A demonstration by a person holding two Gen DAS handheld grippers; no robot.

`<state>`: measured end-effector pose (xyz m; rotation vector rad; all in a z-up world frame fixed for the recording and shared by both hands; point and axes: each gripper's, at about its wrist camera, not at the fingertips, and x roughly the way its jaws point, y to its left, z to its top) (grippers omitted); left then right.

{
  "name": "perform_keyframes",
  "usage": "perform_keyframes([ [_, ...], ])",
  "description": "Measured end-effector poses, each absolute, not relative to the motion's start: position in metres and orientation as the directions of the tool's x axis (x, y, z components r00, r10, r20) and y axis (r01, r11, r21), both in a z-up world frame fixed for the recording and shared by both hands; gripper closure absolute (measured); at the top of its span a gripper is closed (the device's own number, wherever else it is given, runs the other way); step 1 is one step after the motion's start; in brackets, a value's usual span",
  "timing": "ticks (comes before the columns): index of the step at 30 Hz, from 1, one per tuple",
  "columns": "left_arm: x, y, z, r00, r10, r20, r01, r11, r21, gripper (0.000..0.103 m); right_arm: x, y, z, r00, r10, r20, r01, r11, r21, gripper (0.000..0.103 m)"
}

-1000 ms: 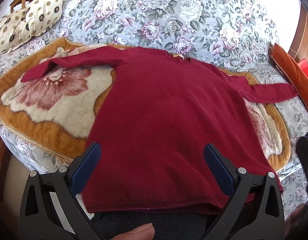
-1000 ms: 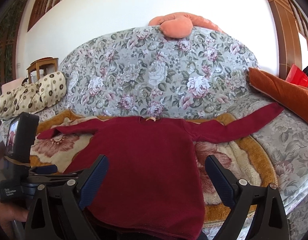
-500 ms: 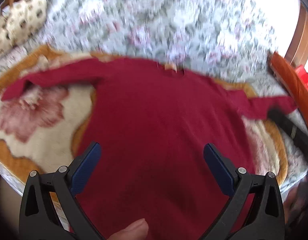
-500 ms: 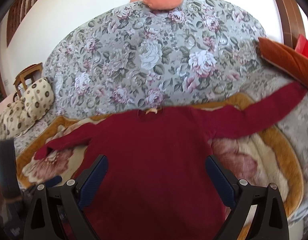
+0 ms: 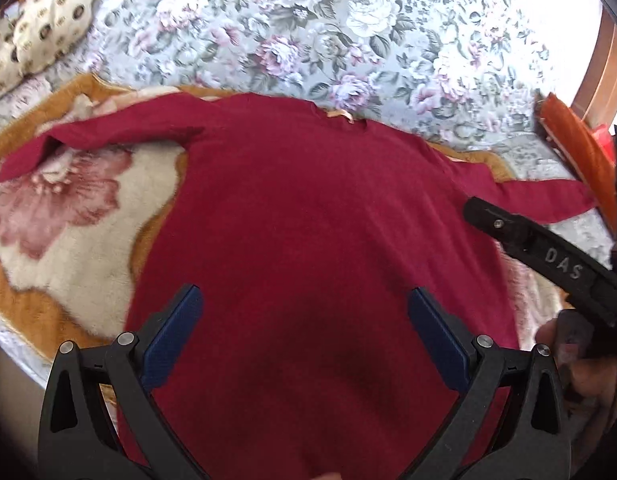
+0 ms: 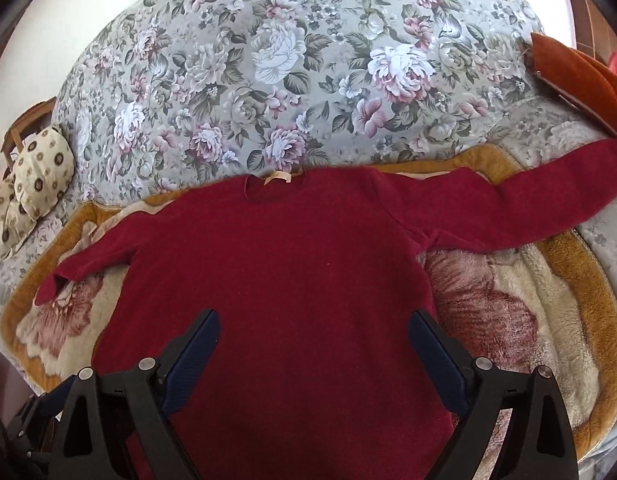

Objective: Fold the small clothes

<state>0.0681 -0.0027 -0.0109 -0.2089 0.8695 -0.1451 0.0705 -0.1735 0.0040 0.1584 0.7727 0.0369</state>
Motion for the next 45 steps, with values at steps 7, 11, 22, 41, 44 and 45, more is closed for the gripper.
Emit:
perform_keyframes([
  [7,0.064,0.006,-0.009,0.645,-0.228,-0.730,0.012,0.957,-0.289,0.000,0.070,-0.171,0.004,0.713,0.095,-0.695,0.020,0.988,0.155,0.009],
  [11,0.059,0.001,-0.005,0.651,-0.197,-0.733,0.009,0.968,-0.252,0.000,0.070,-0.167,0.004,0.711,0.082,-0.699,0.013,0.991,0.130,0.009],
  [22,0.046,0.007,0.005,0.680,-0.205,-0.705,0.029,0.967,-0.253,0.000,0.072,-0.154,0.004,0.707,0.060,-0.705,-0.020,0.998,0.064,0.009],
  [41,0.044,0.022,0.003,0.673,-0.231,-0.702,-0.023,0.943,-0.332,0.000,0.069,-0.154,0.005,0.717,0.088,-0.692,-0.032,0.995,0.093,0.009],
  [44,0.043,0.019,0.003,0.682,-0.221,-0.697,-0.018,0.948,-0.318,0.000,0.069,-0.156,0.005,0.720,0.101,-0.686,-0.035,0.993,0.109,0.009],
  [45,0.043,0.017,0.004,0.687,-0.212,-0.695,-0.016,0.952,-0.306,0.000,0.068,-0.156,0.005,0.722,0.103,-0.684,-0.036,0.993,0.112,0.009],
])
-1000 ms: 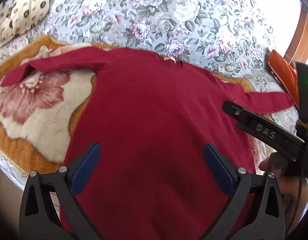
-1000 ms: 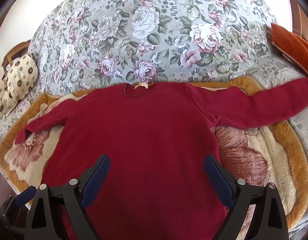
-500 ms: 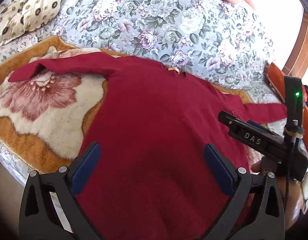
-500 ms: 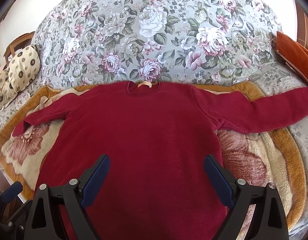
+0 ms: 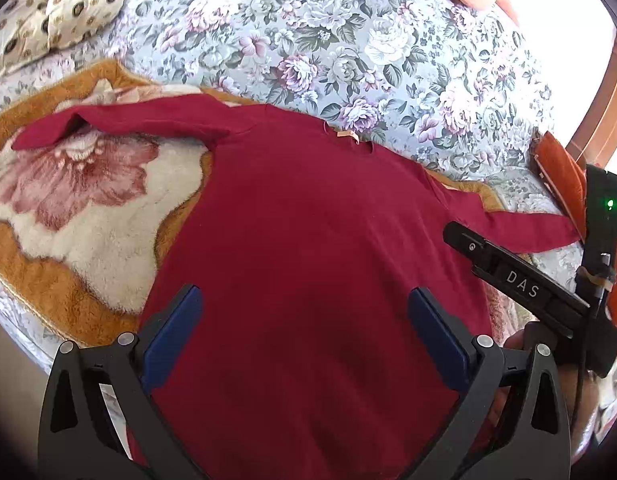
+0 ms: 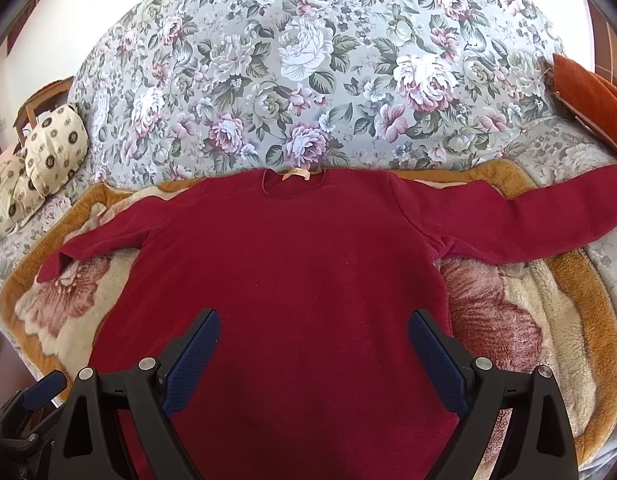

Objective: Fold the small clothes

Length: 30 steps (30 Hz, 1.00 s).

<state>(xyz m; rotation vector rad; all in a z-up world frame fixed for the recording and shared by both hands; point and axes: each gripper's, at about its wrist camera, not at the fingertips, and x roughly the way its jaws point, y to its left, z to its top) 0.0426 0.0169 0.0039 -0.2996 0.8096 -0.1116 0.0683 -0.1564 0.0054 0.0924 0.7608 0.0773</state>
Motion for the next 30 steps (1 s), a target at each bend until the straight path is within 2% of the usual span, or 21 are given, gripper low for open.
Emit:
perform_keyframes([
  [8,0.042,0.005,0.008,0.698,-0.225,-0.679,0.040,0.960,-0.277,0.000,0.067,-0.158,0.005,0.724,0.112,-0.680,-0.038,0.992,0.123,0.009],
  [12,0.048,0.005,0.004,0.661,-0.216,-0.718,0.025,0.964,-0.266,0.000,0.067,-0.158,0.005,0.724,0.114,-0.681,-0.040,0.992,0.123,0.009],
  [25,0.055,0.001,0.013,0.650,-0.196,-0.735,-0.003,0.966,-0.260,0.000,0.066,-0.159,0.005,0.725,0.120,-0.679,-0.037,0.990,0.135,0.009],
  [30,0.064,0.006,0.018,0.697,-0.128,-0.706,-0.021,0.980,-0.198,0.000,0.062,-0.162,0.003,0.724,0.129,-0.678,-0.031,0.987,0.155,0.009],
])
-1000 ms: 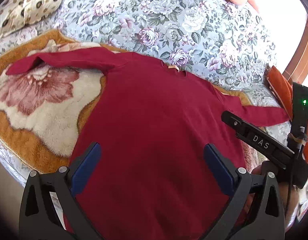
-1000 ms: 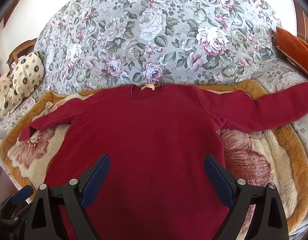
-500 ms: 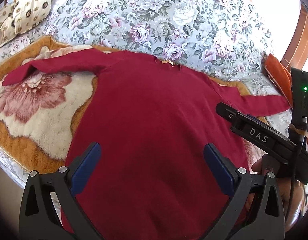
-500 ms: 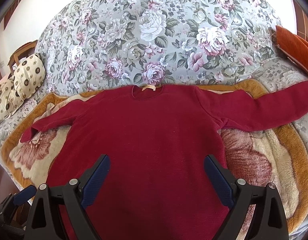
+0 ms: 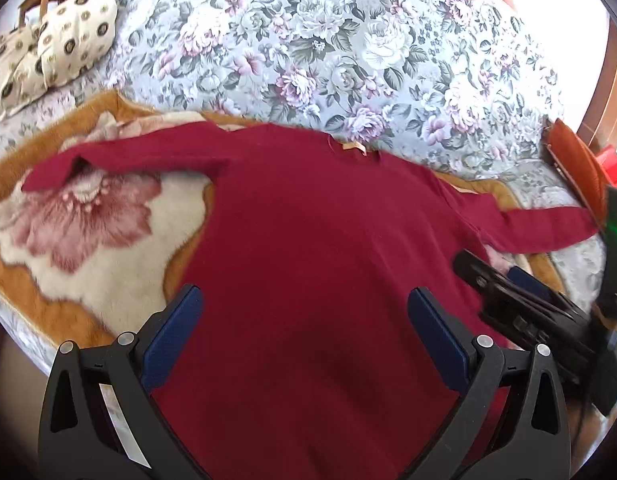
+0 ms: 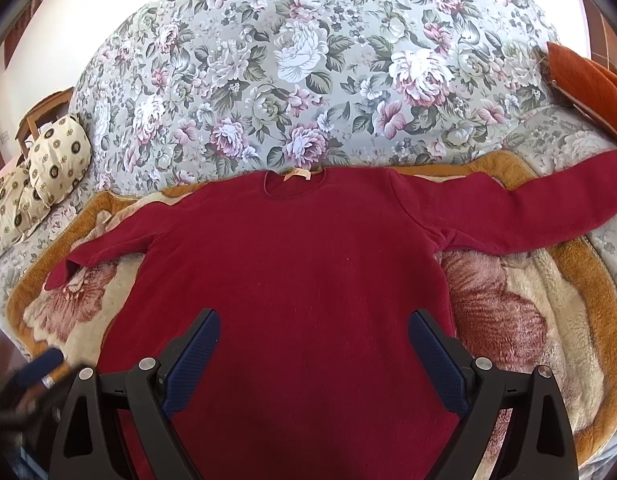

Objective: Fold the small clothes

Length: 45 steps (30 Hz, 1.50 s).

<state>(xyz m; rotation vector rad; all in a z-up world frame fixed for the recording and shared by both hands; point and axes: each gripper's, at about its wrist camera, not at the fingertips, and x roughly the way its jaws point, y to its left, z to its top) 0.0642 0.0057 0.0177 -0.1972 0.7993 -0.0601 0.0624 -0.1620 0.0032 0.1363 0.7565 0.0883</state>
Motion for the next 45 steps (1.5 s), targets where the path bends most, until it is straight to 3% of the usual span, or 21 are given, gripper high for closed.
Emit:
perform_keyframes([
  [5,0.088,0.012,-0.024,0.574,-0.154,-0.804,-0.063,0.971,-0.231,0.002,0.050,-0.163,0.004,0.746,0.116,-0.656,-0.018,0.988,0.154,0.009],
  [14,0.084,0.001,-0.027,0.580,-0.108,-0.808,-0.055,0.984,-0.171,0.002,0.054,-0.160,0.000,0.736,0.119,-0.666,-0.028,0.989,0.146,0.009],
  [26,0.089,0.015,-0.029,0.565,-0.186,-0.804,-0.081,0.957,-0.279,0.002,0.060,-0.165,-0.006,0.712,0.114,-0.693,0.001,0.987,0.163,0.009],
  [29,0.091,0.053,-0.009,0.649,-0.241,-0.722,-0.074,0.924,-0.375,0.002,0.062,-0.163,-0.009,0.701,0.108,-0.705,0.001,0.988,0.153,0.009],
  [34,0.112,0.152,0.013,0.733,-0.057,-0.678,-0.243,0.909,-0.339,0.002,0.061,-0.166,-0.009,0.704,0.117,-0.701,0.001,0.986,0.165,0.009],
  [39,0.133,0.277,-0.006,0.727,-0.171,-0.664,-0.371,0.716,-0.591,0.002,0.060,-0.167,-0.009,0.705,0.128,-0.698,-0.003,0.984,0.177,0.009],
  [42,0.129,0.333,-0.017,0.758,-0.176,-0.627,-0.410,0.620,-0.669,0.002,0.060,-0.168,-0.010,0.704,0.137,-0.696,-0.007,0.982,0.186,0.009],
  [45,0.130,0.371,-0.033,0.772,-0.255,-0.582,-0.392,0.530,-0.752,0.002,0.061,-0.168,-0.010,0.705,0.142,-0.695,-0.008,0.981,0.193,0.009],
])
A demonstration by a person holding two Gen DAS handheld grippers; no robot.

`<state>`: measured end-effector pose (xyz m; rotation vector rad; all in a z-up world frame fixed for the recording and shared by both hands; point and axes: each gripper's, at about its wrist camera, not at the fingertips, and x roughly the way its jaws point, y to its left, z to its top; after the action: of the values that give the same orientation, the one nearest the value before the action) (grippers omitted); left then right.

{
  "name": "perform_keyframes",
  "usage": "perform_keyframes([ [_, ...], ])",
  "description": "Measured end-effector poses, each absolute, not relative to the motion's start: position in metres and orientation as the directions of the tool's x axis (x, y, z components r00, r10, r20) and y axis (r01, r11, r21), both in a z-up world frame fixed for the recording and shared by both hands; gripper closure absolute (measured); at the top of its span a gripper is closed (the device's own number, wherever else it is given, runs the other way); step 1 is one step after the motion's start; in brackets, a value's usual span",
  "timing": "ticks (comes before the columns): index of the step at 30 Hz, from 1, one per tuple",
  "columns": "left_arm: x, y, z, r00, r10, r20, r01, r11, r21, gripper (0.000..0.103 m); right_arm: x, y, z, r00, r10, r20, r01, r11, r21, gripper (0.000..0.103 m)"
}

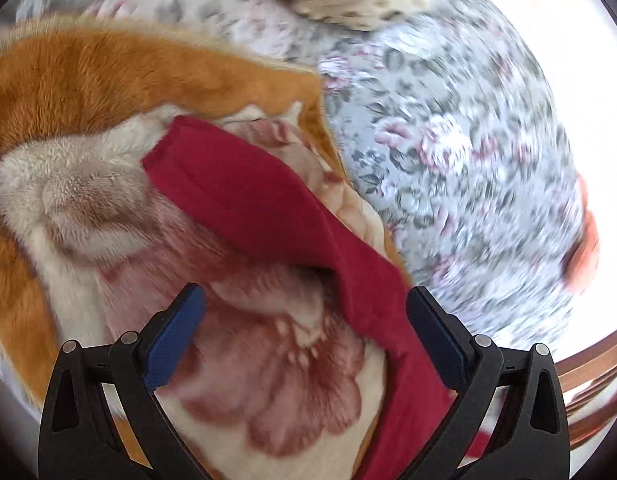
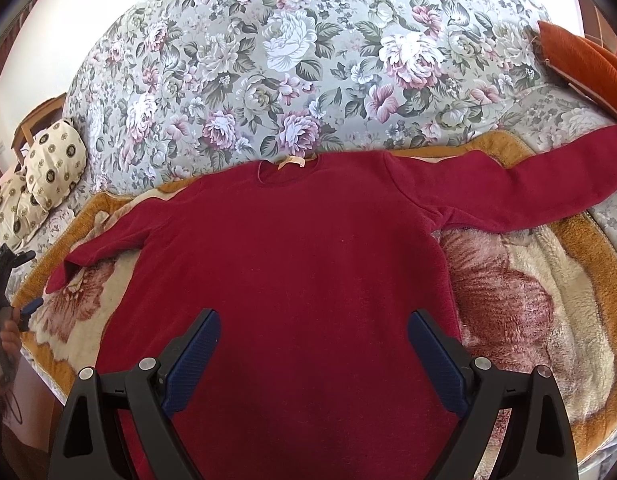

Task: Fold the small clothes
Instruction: 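Grasp the sleeve cuff nearest the left tool with the left tool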

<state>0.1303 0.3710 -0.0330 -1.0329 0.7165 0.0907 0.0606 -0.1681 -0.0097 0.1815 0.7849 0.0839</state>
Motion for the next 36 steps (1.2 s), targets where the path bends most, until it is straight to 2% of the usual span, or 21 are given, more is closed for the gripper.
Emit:
perform_keyframes([
  [5,0.140,0.398,-0.063,0.804,-0.386,-0.453,-0.308,0.382,-0.871,0.002,0.062,-0.166,-0.010,0.702,0.143,-0.698,-0.013,0.982,0.188,0.009],
  [8,0.144,0.403,-0.060,0.820,-0.355,-0.448,-0.297,0.405,-0.865,0.002,0.063,-0.166,-0.012,0.698,0.145,-0.702,-0.014,0.982,0.189,0.009],
  [16,0.174,0.414,-0.062,0.814,-0.240,-0.529,-0.383,0.464,-0.799,0.002,0.065,-0.166,-0.013,0.689,0.146,-0.710,-0.008,0.981,0.194,0.010],
  [22,0.170,0.415,-0.056,0.811,-0.101,-0.577,-0.455,0.512,-0.729,0.010,0.065,-0.165,-0.014,0.687,0.149,-0.711,-0.010,0.981,0.196,0.010],
  [25,0.174,0.417,-0.057,0.786,-0.073,-0.614,-0.487,0.538,-0.688,0.026,0.065,-0.166,-0.014,0.684,0.156,-0.713,-0.012,0.979,0.202,0.010],
  [27,0.177,0.419,-0.058,0.766,-0.050,-0.641,-0.511,0.558,-0.654,0.053,0.066,-0.167,-0.014,0.685,0.158,-0.712,-0.010,0.978,0.207,0.010],
  [28,0.179,0.419,-0.060,0.743,-0.038,-0.668,-0.533,0.570,-0.625,0.059,0.066,-0.167,-0.014,0.685,0.158,-0.711,-0.010,0.978,0.208,0.010],
  [29,0.182,0.418,-0.061,0.704,-0.001,-0.710,-0.572,0.593,-0.567,0.079,0.066,-0.167,-0.015,0.685,0.158,-0.711,-0.009,0.978,0.208,0.010],
  [30,0.182,0.416,-0.061,0.675,0.038,-0.737,-0.596,0.616,-0.515,0.091,0.066,-0.167,-0.015,0.685,0.158,-0.711,-0.009,0.978,0.208,0.010],
  [33,0.177,0.408,-0.053,0.663,0.121,-0.738,-0.607,0.665,-0.436,0.097,0.066,-0.167,-0.015,0.684,0.159,-0.712,-0.011,0.978,0.208,0.010],
  [36,0.172,0.379,-0.022,0.728,0.178,-0.662,-0.528,0.761,-0.377,0.097,0.065,-0.167,-0.015,0.685,0.160,-0.710,-0.010,0.978,0.210,0.010],
])
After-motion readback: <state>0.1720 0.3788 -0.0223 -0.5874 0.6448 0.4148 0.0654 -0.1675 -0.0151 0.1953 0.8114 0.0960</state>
